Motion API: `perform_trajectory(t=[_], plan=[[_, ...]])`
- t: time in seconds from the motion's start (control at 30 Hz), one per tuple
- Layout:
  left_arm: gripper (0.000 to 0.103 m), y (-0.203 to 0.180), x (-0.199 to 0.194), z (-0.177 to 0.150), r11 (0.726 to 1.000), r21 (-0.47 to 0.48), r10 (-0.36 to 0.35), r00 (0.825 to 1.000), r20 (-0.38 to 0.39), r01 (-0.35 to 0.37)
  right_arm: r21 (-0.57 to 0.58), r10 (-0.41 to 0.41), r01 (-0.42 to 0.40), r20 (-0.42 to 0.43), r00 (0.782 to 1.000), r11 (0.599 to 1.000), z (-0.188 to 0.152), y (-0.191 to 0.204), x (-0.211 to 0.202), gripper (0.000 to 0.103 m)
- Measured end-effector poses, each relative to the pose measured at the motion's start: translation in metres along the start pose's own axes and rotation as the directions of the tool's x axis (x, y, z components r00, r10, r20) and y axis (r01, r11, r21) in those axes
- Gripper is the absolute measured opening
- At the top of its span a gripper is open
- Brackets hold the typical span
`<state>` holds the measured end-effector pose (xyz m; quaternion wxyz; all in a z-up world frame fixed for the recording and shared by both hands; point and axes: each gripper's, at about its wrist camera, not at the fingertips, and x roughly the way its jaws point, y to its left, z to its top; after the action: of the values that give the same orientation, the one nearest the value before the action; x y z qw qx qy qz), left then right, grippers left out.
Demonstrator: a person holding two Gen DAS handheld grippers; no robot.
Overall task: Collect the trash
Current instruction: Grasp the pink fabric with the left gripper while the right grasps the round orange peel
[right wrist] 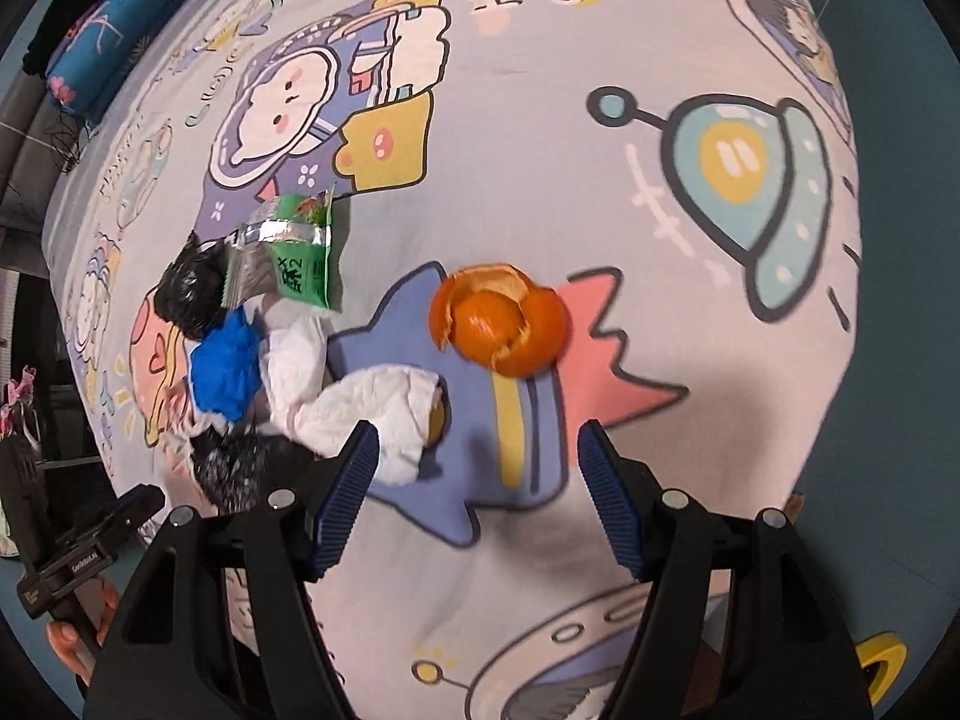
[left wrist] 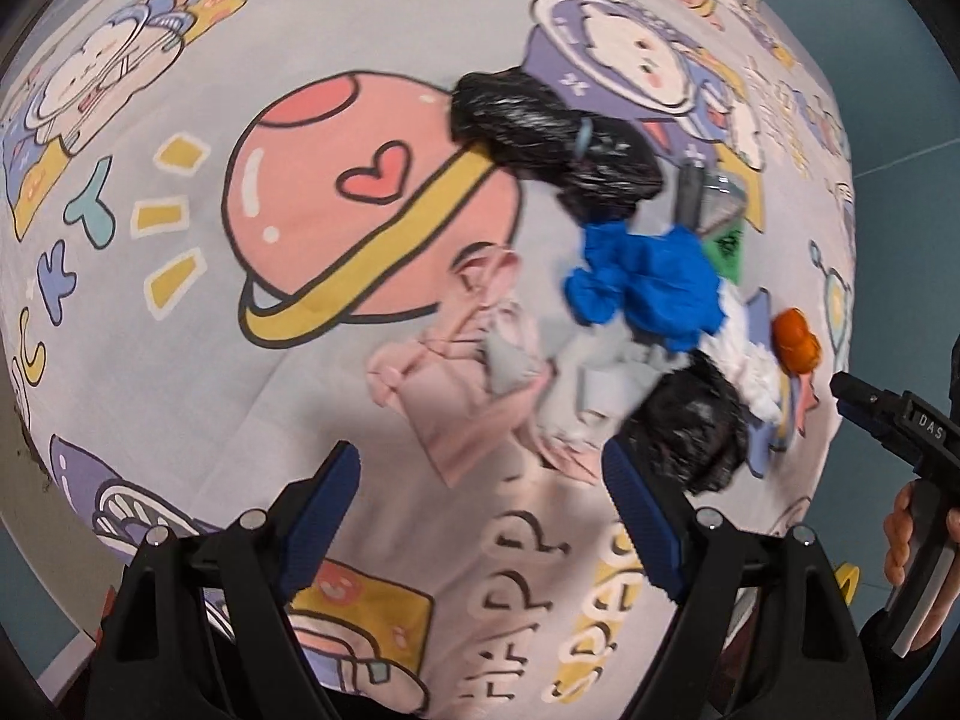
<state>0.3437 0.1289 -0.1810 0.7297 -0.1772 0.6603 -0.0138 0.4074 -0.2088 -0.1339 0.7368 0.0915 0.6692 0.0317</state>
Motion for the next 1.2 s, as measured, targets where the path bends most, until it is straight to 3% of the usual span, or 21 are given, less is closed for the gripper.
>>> perform_trajectory(t=[0.47, 0.73, 0.83, 0.9, 1.0, 1.2], plan=[[0.076, -0.005, 0.020, 0.010, 1.000, 0.017, -0.013, 1.000, -0.009, 0.013, -0.004, -0.074, 0.074, -0.016, 0.997, 0.997, 0.027, 0.006, 0.026, 0.064], [0.055, -0.007, 0.029, 0.009, 1.000, 0.026, -0.004, 1.000, -0.020, 0.005, -0.008, -0.124, 0.124, -0.014, 0.992, 0.992, 0.035, 0.007, 0.040, 0.060], [0.039, -0.013, 0.031, 0.007, 0.999, 0.041, -0.006, 1.000, -0.014, 0.007, 0.003, -0.126, 0.127, -0.015, 0.992, 0.992, 0.038, 0.005, 0.043, 0.054], [0.021, -0.015, 0.032, 0.007, 0.999, 0.040, -0.025, 1.000, -0.018, 0.026, 0.001, -0.130, 0.130, -0.007, 0.991, 0.991, 0.039, 0.007, 0.043, 0.050], [0.007, -0.019, 0.026, 0.004, 0.998, 0.056, -0.024, 1.000, 0.006, 0.024, -0.013, -0.137, 0.138, 0.015, 0.990, 0.990, 0.038, 0.011, 0.039, 0.045], [0.004, -0.017, 0.005, -0.003, 0.998, 0.062, -0.034, 0.999, 0.032, 0.032, -0.022, -0.098, 0.099, 0.019, 0.995, 0.995, 0.030, 0.014, 0.029, 0.041]])
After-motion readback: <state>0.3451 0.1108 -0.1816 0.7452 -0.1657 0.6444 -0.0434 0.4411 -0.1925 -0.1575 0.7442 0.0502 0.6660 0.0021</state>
